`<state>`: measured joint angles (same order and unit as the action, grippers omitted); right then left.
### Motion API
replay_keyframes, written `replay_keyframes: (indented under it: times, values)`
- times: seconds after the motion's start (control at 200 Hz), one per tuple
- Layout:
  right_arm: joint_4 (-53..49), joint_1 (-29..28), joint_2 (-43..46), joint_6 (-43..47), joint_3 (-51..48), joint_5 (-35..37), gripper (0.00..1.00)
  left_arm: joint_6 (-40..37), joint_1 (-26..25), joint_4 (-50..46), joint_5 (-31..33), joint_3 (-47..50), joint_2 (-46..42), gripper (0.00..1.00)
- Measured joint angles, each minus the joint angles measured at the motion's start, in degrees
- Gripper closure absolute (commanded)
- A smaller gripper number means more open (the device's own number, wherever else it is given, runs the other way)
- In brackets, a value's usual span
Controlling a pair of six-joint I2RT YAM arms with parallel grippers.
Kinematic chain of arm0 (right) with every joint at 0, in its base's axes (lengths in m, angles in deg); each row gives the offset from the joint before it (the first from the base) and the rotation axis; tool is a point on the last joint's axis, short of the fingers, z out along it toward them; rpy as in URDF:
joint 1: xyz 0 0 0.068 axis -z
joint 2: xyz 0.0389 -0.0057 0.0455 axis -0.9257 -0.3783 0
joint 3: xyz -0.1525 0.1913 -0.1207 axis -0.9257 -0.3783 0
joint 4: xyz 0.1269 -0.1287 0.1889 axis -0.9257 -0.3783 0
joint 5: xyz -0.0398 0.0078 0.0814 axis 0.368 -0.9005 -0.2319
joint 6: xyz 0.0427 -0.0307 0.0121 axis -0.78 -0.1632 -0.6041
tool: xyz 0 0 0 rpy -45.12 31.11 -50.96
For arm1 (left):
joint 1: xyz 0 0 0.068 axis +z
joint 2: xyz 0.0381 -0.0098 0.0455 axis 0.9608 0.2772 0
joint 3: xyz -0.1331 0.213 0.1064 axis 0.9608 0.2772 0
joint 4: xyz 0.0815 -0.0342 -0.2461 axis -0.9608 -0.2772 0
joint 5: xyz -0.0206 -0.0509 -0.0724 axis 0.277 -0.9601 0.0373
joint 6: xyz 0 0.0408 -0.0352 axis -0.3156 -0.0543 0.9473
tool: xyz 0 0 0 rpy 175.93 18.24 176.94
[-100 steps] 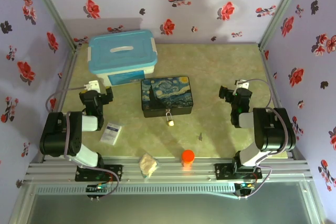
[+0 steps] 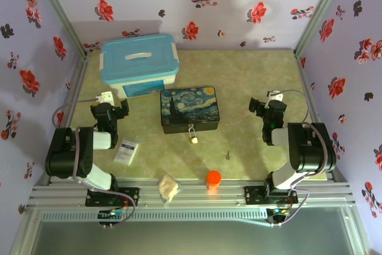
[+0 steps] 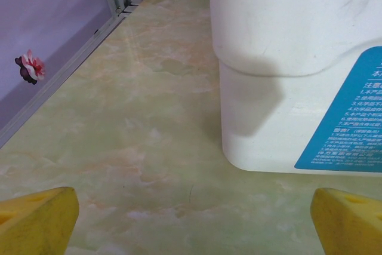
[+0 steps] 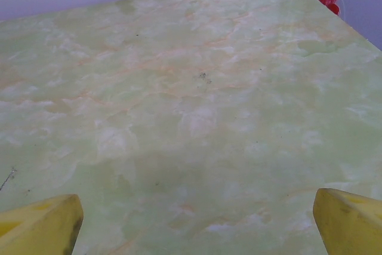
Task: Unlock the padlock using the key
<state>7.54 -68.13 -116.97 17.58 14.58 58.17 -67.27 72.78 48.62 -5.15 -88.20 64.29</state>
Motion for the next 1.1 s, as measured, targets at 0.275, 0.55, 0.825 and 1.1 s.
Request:
replay_keyframes:
  times: [0.275, 0.55, 0.825, 1.1]
  values:
    - [0.0, 0.0, 0.0, 0.0, 0.02, 0.0, 0.01, -0.04, 0.0, 0.0, -0.02, 0.0, 0.0, 0.0]
    - [0.0, 0.0, 0.0, 0.0, 0.02, 0.0, 0.01, 0.02, 0.0, 0.07, 0.72, 0.02, 0.0, 0.0]
    - [0.0, 0.0, 0.0, 0.0, 0.0, 0.0, 0.01, 0.02, 0.0, 0.07, 0.96, 0.02, 0.0, 0.0]
    - [-0.02, 0.0, 0.09, -0.02, 0.02, 0.11, 0.01, 0.09, 0.28, 0.15, 0.92, 0.02, 0.0, 0.0]
